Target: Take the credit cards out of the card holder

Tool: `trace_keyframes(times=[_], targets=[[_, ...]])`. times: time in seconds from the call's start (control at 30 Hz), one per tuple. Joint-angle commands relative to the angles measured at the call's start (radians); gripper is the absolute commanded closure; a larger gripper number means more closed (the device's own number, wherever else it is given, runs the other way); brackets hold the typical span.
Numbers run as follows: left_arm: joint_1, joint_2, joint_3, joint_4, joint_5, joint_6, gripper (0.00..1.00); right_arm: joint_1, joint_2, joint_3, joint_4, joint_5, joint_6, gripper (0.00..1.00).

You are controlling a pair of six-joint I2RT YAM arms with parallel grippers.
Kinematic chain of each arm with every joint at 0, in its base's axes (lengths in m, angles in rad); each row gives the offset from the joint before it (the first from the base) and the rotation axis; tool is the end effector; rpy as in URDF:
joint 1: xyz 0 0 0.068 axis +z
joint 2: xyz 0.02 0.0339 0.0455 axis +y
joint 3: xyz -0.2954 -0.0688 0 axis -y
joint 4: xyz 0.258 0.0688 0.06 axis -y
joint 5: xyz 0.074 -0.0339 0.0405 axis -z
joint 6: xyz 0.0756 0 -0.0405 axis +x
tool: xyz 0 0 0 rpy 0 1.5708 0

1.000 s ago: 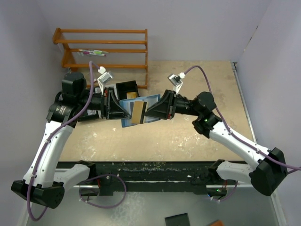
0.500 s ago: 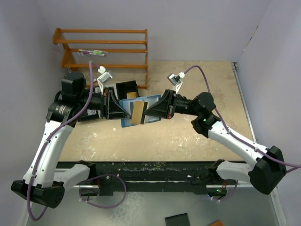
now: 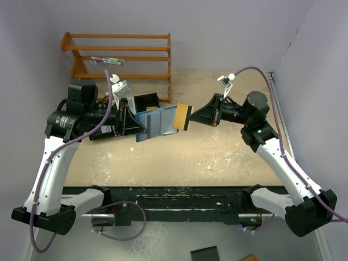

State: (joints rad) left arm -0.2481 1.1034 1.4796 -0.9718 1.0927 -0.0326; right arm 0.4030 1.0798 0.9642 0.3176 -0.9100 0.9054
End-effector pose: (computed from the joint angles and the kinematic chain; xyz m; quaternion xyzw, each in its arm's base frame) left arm 0.1724 -0.1129 0.4668 0.3232 0.7243 -0.5105 0.3322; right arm 0.2175 0.1576 0.4280 -0.1887 0.6347 0.6440 0.3832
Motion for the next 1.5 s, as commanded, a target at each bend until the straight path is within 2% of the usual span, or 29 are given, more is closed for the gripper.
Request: trace_keyframes(times=[0.0,0.2,0.37,0.5,0.6,0.77,0.93,1.1,1.3,1.4,1.47], targets=[[0.006,0.000,0.076,-0.117,-0.180,0.151,1.00,-0.063,-0.002,0.127,-0.191,-0.043,-0.147,1.00],[0.007,-0.017,0.040,-0.168,-0.636,0.276,1.00,-0.100,0.118,0.260,-0.376,0.071,-0.284,1.00],[0.008,-0.060,-0.013,-0.162,-0.715,0.294,1.00,-0.073,0.327,0.348,-0.342,0.174,-0.327,1.00],[0.008,-0.088,-0.046,-0.159,-0.756,0.303,1.00,0.033,0.503,0.498,-0.414,0.299,-0.397,1.00],[0.008,-0.102,-0.032,-0.177,-0.704,0.304,1.00,0.093,0.650,0.628,-0.464,0.357,-0.423,1.00],[0.008,-0.110,-0.001,-0.226,-0.531,0.304,1.00,0.136,0.902,0.811,-0.504,0.407,-0.423,1.00],[0.007,-0.124,0.002,-0.239,-0.428,0.319,1.00,0.172,1.095,1.007,-0.590,0.448,-0.439,1.00],[0.007,-0.132,0.003,-0.236,-0.293,0.319,1.00,0.183,1.218,1.129,-0.636,0.499,-0.435,1.00],[0.007,-0.133,-0.003,-0.224,-0.247,0.293,1.00,0.189,1.309,1.241,-0.691,0.546,-0.436,1.00],[0.007,-0.138,0.006,-0.225,-0.222,0.284,1.00,0.191,1.311,1.251,-0.698,0.554,-0.442,0.89],[0.007,-0.136,0.014,-0.226,-0.211,0.277,1.00,0.192,1.303,1.246,-0.705,0.558,-0.445,0.76]])
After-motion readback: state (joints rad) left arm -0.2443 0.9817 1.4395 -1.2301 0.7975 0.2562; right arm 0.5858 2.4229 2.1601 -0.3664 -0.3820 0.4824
